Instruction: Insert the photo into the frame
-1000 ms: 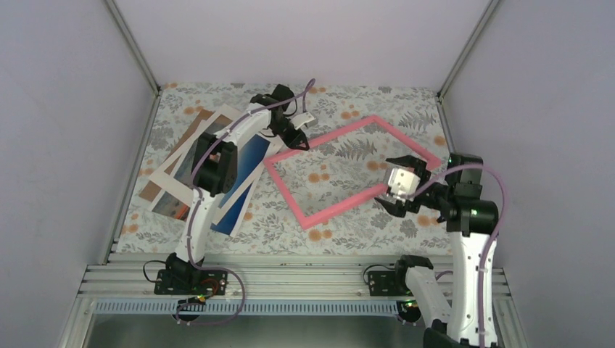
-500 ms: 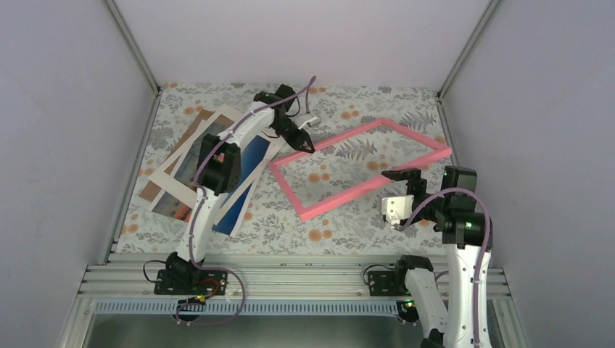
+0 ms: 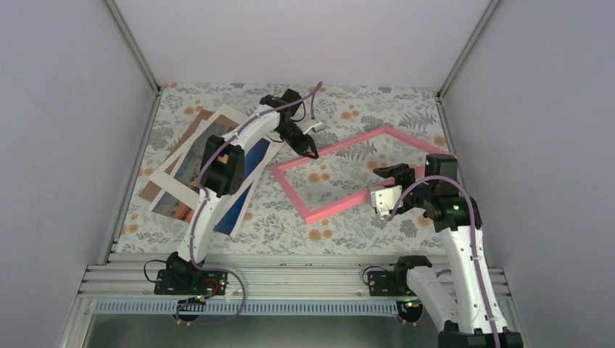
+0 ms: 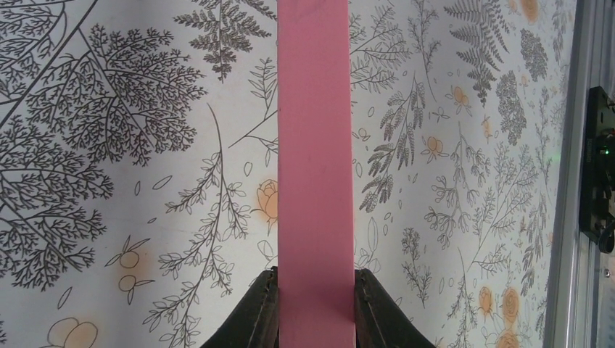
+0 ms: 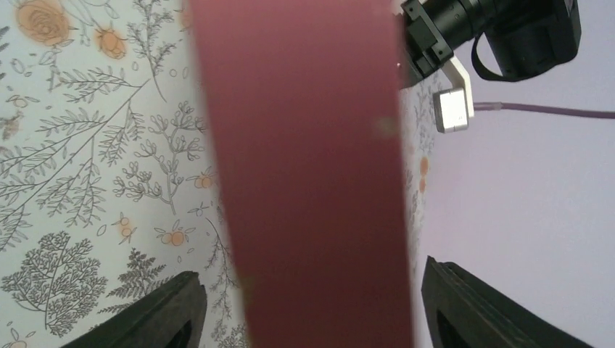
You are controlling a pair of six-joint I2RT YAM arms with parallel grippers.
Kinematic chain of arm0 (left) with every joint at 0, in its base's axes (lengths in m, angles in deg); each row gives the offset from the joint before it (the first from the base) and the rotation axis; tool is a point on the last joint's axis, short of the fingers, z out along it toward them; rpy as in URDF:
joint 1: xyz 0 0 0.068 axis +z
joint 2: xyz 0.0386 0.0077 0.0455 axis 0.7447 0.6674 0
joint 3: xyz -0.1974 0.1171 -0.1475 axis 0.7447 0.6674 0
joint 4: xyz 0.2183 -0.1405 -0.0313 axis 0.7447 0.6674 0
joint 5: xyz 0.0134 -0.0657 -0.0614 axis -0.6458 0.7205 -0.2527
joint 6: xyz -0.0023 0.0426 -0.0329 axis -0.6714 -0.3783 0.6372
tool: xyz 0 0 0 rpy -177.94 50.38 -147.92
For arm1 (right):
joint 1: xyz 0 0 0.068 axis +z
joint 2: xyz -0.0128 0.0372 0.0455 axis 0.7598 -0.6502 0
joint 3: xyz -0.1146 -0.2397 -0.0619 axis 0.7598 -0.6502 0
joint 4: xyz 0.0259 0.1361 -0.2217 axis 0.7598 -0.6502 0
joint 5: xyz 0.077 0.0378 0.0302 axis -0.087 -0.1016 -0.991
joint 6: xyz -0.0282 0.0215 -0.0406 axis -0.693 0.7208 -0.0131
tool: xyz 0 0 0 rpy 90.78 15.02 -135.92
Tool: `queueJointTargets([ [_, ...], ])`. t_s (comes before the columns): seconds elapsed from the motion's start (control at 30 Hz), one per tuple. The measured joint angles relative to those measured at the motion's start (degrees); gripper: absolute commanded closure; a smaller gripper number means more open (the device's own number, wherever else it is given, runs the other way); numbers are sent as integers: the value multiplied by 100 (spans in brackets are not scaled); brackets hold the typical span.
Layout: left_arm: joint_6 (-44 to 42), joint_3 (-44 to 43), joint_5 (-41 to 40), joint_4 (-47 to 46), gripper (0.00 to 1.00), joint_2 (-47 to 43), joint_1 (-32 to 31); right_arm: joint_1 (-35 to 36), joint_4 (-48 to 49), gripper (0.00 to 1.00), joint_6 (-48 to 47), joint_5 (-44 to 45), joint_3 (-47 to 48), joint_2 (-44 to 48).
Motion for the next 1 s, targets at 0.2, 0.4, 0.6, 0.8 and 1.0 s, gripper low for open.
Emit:
queueJointTargets([
  [0.2,68,2,-66,-2,98,0,2,332,332,59,26,420,-13,-87],
  [0.4,87,2,-81,9,84,0,0,437,527,97,-26,660,-26,-101],
  [0.6,17,-365,-59,286,8,7,17,461,570,97,74,717,-7,-22],
  [0.8,103,-1080,22,96,0,-219,442,468,70,97,669,791,461,-341],
  [1.0,407,-981,-286,-1113,0,-1353,1513,468,-496,97,2133,592,1773,-1080],
])
